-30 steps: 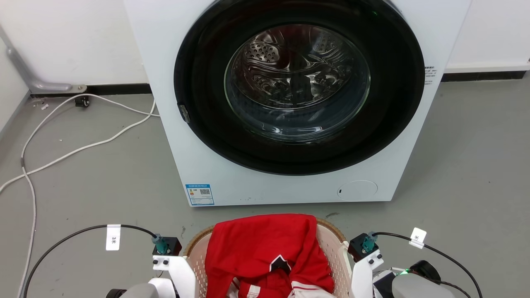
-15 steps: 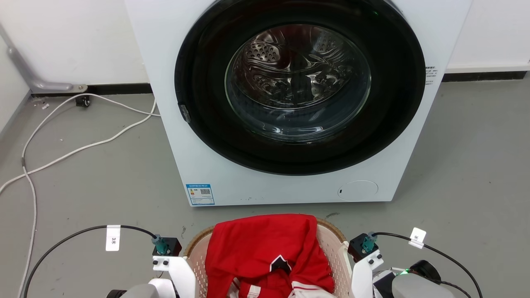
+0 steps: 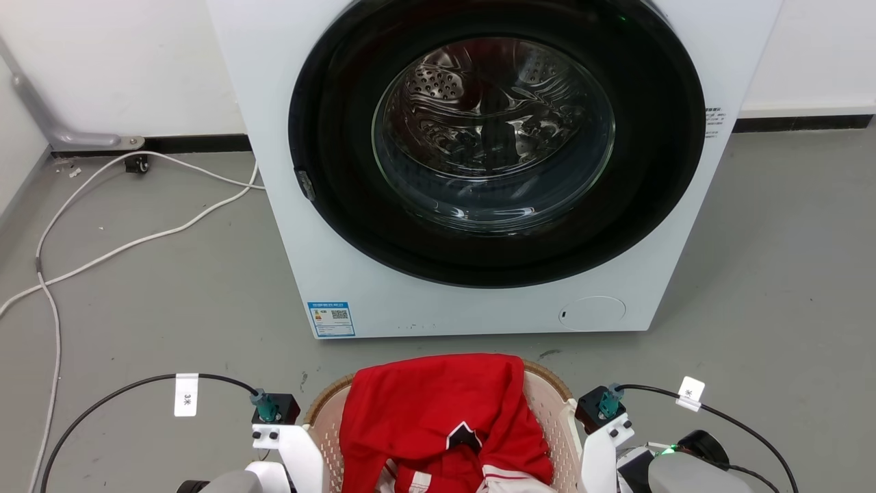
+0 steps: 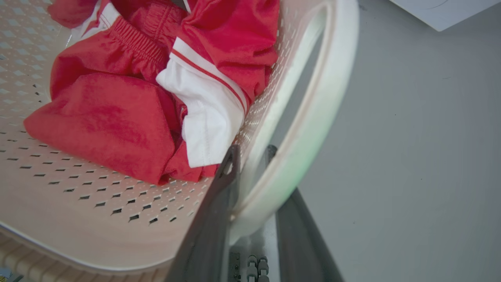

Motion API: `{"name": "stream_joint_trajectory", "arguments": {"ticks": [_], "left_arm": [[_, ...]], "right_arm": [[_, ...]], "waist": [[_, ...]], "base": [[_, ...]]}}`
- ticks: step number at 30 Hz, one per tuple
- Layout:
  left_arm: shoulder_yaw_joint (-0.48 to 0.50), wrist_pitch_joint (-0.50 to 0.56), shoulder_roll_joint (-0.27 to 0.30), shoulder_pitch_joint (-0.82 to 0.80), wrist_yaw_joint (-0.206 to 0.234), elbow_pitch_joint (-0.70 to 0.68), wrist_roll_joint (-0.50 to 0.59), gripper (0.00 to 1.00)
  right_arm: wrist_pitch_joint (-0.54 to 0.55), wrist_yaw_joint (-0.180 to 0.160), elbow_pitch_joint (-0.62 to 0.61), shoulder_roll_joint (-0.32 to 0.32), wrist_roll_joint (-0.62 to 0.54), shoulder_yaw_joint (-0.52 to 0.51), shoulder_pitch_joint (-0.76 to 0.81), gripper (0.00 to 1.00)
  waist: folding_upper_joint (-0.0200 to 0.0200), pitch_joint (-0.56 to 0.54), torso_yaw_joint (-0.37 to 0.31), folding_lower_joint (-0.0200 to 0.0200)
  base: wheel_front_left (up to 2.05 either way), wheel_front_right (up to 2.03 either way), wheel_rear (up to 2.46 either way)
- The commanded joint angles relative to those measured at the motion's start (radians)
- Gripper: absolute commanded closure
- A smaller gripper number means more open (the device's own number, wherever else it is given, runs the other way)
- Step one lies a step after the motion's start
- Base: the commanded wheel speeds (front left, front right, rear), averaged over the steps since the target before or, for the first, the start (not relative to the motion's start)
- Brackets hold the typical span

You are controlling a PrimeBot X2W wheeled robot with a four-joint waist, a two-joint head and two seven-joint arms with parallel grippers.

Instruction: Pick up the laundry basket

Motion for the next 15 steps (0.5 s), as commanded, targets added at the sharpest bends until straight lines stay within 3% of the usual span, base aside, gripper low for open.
{"name": "stream_joint_trajectory", "arguments": {"ticks": [1, 15], "left_arm": [[-0.006, -0.002, 0.022, -0.013, -0.004, 0.005, 0.002, 1.00], [-0.044, -0.014, 0.024, -0.023, -0.004, 0.008, -0.032, 1.00]], "right_arm": [[-0.007, -0.001, 0.008, -0.022, -0.003, 0.004, -0.017, 1.00], [-0.005, -0.001, 0.006, -0.020, -0.004, 0.004, -0.018, 1.00]], "waist": [[-0.0001, 0.000, 0.000, 0.0000], [-0.0001, 0.005, 0.001, 0.0000]], "base": [[0.00, 0.00, 0.00], [0.00, 0.00, 0.00]]}}
